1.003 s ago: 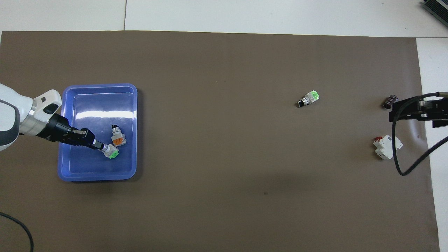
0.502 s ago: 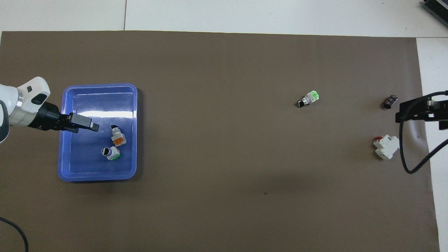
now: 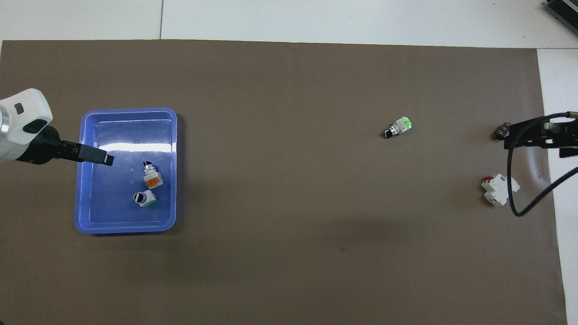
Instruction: Turn and place switch with both arms
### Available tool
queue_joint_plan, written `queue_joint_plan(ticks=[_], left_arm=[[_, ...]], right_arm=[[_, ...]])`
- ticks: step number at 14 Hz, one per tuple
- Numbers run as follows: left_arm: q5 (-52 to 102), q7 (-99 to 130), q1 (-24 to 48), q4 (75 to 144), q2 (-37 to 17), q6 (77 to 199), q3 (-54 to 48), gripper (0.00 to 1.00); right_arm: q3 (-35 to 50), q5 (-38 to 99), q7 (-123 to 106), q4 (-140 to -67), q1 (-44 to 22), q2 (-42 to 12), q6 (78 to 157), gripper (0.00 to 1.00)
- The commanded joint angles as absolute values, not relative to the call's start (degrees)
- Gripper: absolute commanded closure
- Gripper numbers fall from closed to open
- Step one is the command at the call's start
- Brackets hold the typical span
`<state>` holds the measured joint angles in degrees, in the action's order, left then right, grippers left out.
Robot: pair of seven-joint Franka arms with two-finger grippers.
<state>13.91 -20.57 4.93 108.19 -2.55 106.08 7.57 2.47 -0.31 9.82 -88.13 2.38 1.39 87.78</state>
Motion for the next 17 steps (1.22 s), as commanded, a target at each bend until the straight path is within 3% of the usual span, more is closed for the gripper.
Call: queue_joint_plan(ticks=[1, 5, 8, 11, 15, 17], left_arm=[[7.8, -17.1, 7.3, 108.6, 1.7, 106.8, 6.4, 0.01], [2.3, -15.4, 6.0, 101.8, 3.4, 104.1, 2.9, 0.01], [2.1, -15.1, 0.2, 92.8, 3.1, 96.3, -2.3, 0.0], [1.9, -14.9, -1.1, 85.5, 2.6, 88.5, -2.5, 0.0], [1.5, -14.8, -1.1, 81.9, 2.7, 79.7, -1.8, 0.0], [0.2, -12.6, -1.1, 85.9, 6.2, 77.2, -0.7, 0.0]], right_arm=[[2.8, 0.4, 9.6, -90.1, 2.5, 2.5, 89.0, 0.0], [2.8, 0.5, 9.5, -90.2, 2.5, 2.5, 88.9, 0.0], [2.8, 0.6, 9.8, -90.2, 2.2, 2.8, 88.1, 0.0], [-0.2, 0.6, 10.0, -90.3, -1.5, 2.8, 88.2, 0.0], [-0.8, 0.6, 9.7, -90.3, -1.2, 2.8, 88.3, 0.0], [-0.7, 0.6, 9.8, -90.3, -1.2, 2.9, 88.1, 0.0]])
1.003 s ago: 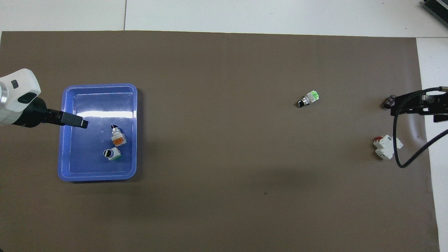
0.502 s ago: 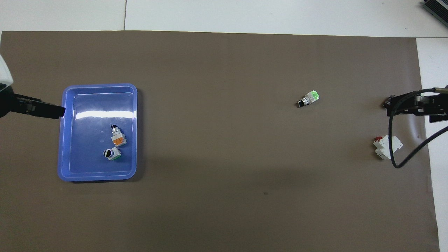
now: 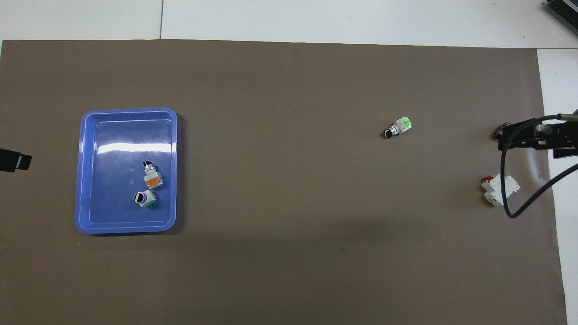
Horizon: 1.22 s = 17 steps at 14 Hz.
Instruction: Turn and place switch with both arms
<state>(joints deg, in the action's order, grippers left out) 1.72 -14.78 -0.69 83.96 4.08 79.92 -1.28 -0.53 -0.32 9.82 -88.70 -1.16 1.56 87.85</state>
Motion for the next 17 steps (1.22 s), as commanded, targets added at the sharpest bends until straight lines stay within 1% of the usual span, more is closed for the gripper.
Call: queue_joint_plan(ticks=[1, 5, 9, 13, 15, 17], left_arm=[[0.2, -9.9, -1.0, 87.4, 6.9, 77.3, -0.6, 0.0], [-0.4, -8.4, -0.4, 86.4, 5.9, 75.9, -0.5, 0.0], [-0.3, -8.4, 0.5, 84.6, 3.2, 76.3, -0.5, 0.0], [-0.1, -7.7, 1.7, 85.4, 4.2, 75.7, -0.5, 0.0], [-0.1, -8.0, 4.3, 87.9, 5.8, 75.7, 2.3, 0.0], [-0.1, -8.1, 4.0, 88.4, 6.2, 76.3, 2.5, 0.0]], right_arm=[[-0.7, 0.6, 9.7, -90.3, -1.2, 2.9, 88.1, 0.0], [-0.7, 0.7, 9.8, -90.2, -1.3, 3.0, 88.1, 0.0], [-0.6, 0.7, 9.8, -90.2, -1.3, 3.3, 88.2, 0.0], [-0.6, 0.7, 9.6, -90.2, -1.4, 3.3, 88.2, 0.0], [-0.6, 0.7, 9.8, -90.2, -1.4, 3.3, 88.1, 0.0], [-0.6, 0.7, 9.8, -90.2, -1.4, 3.3, 88.1, 0.0]])
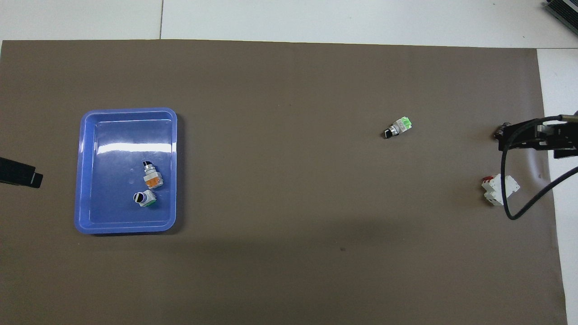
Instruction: Turn and place switch with both arms
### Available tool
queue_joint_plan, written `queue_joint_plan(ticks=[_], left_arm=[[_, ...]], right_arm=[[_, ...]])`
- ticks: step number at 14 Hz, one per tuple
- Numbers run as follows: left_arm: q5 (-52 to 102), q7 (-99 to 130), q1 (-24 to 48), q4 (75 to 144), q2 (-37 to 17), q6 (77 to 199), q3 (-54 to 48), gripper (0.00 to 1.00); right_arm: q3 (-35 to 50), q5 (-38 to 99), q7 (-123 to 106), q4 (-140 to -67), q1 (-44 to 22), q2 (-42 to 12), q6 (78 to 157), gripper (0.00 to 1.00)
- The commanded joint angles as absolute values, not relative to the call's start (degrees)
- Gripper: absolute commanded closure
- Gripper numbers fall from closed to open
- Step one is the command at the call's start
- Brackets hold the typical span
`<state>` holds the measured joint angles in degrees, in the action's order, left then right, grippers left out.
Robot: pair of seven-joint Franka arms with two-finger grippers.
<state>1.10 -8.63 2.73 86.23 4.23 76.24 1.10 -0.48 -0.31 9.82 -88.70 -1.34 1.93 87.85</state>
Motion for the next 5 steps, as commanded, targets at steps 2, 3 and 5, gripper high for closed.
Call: queue_joint_plan(ticks=[2, 3, 5], left_arm=[[-0.1, -8.1, 3.9, 88.3, 6.1, 76.5, 2.5, 0.0], [-0.1, -8.1, 3.8, 88.2, 6.1, 76.6, 2.5, 0.0], [0.0, -8.1, 3.8, 88.2, 6.0, 77.2, 2.4, 0.0]], right_arm=[[-0.6, 0.7, 9.8, -90.2, -1.4, 3.3, 88.1, 0.0], [-0.6, 0.7, 9.8, -90.2, -1.4, 3.3, 88.1, 0.0], [-0.6, 0.7, 9.8, -90.2, -1.4, 3.3, 88.1, 0.0]])
